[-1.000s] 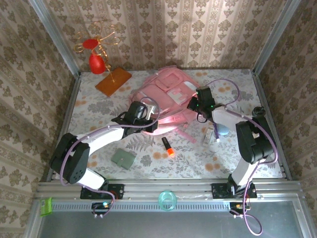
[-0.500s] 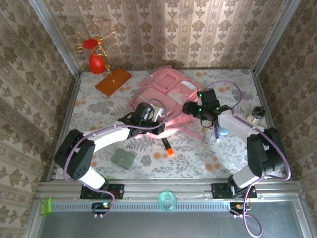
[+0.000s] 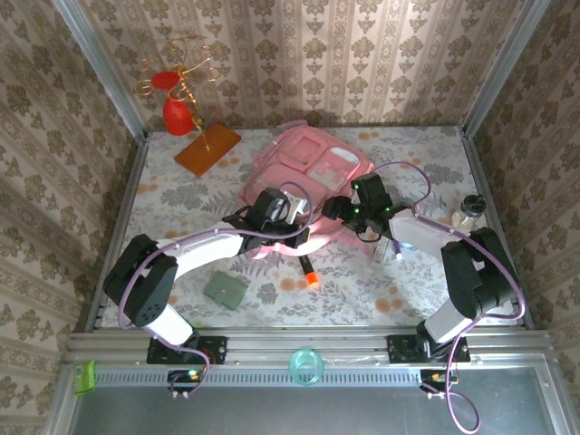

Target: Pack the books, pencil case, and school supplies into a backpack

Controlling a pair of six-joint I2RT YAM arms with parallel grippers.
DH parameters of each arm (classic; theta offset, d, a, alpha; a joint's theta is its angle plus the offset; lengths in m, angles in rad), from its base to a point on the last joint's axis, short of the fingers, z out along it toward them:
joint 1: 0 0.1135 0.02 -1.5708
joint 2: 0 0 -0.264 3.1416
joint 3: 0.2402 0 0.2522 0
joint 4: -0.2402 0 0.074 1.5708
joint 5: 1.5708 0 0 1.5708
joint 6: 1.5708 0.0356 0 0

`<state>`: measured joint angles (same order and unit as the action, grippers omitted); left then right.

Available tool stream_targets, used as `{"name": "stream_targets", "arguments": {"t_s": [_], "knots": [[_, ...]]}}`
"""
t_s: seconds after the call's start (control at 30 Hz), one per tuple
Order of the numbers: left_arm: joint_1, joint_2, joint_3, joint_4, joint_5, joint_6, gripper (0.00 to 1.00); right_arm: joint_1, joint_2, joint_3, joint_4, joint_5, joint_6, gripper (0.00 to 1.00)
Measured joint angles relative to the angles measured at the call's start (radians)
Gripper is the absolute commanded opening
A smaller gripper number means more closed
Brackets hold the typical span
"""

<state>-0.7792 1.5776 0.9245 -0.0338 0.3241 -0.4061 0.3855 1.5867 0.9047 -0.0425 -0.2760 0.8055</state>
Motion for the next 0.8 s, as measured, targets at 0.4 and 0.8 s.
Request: {"name": "stream_targets", "arguments": {"t_s": [0.4, 0.8], "knots": [[-0.019, 0.042, 0.017, 0.0, -0.016, 0.011, 0.0, 0.006, 0.002, -0.088, 0.157, -0.02, 0.145, 0.63], [-0.028, 0.045, 0.017, 0.004, -0.026, 0.011, 0.0, 0.054, -0.111, -0.2, 0.215, 0.051, 0.306, 0.59]]}}
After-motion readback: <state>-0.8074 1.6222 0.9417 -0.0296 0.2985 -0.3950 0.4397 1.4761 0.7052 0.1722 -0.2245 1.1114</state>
